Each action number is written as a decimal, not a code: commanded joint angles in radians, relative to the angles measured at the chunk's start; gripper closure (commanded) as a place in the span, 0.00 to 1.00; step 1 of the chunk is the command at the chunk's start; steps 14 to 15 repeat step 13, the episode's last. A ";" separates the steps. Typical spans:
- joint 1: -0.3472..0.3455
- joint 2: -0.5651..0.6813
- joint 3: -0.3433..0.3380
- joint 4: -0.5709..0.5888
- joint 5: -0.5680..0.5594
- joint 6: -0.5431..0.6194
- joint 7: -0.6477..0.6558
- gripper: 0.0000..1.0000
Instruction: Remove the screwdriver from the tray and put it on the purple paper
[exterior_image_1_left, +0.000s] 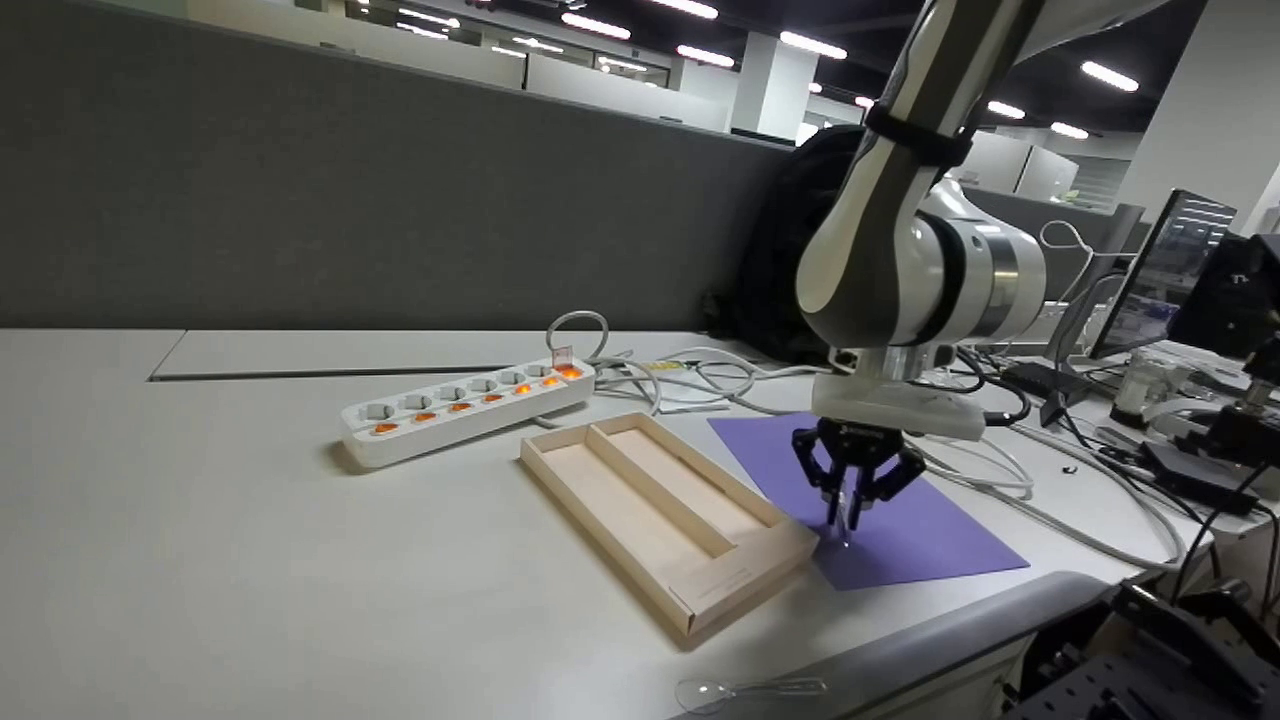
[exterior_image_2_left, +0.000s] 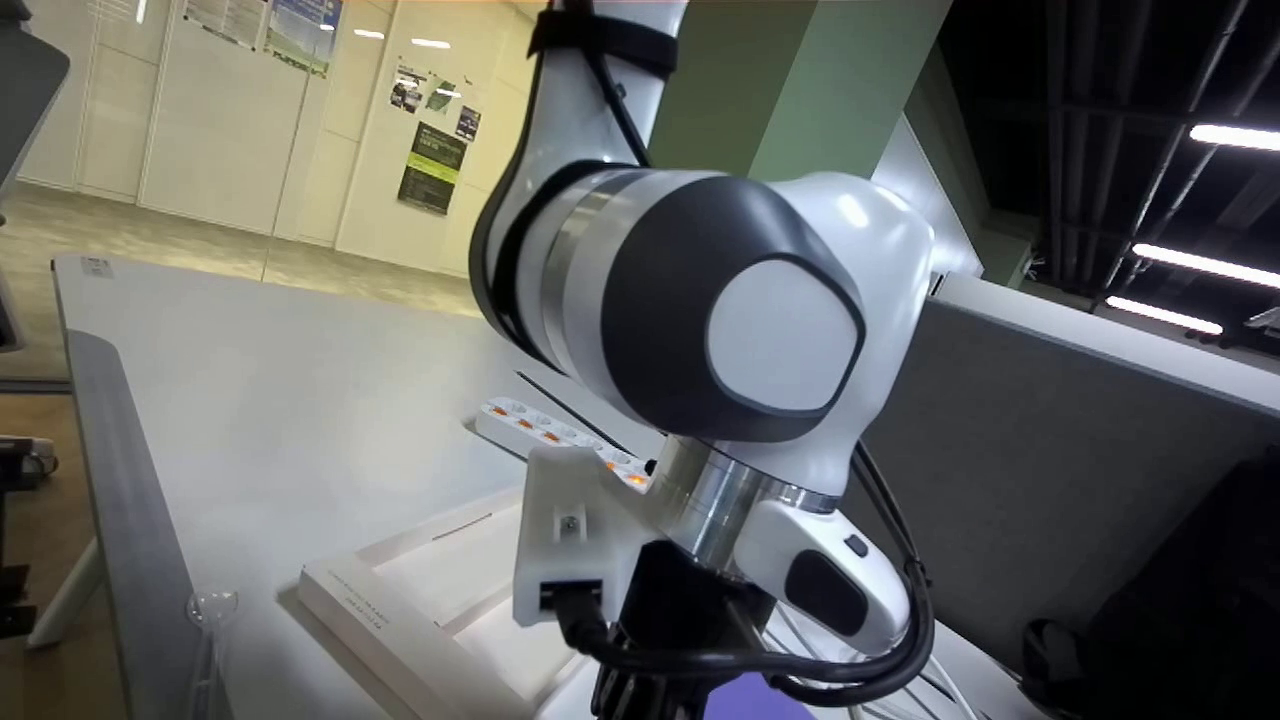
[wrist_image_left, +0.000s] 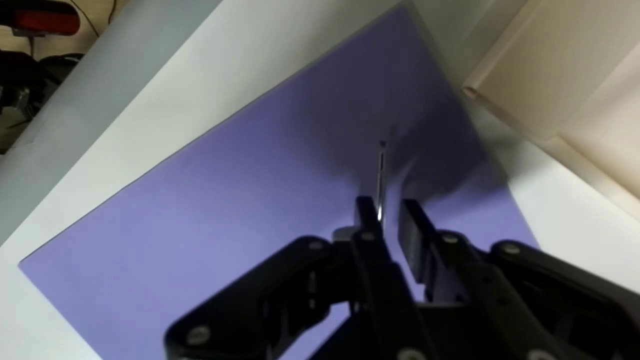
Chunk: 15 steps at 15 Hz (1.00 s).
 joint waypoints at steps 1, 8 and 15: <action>0.015 0.004 -0.008 0.019 0.016 -0.037 0.002 0.49; -0.025 -0.094 0.036 -0.004 0.084 -0.194 -0.006 0.02; -0.026 -0.190 0.044 -0.028 0.055 -0.260 -0.022 0.00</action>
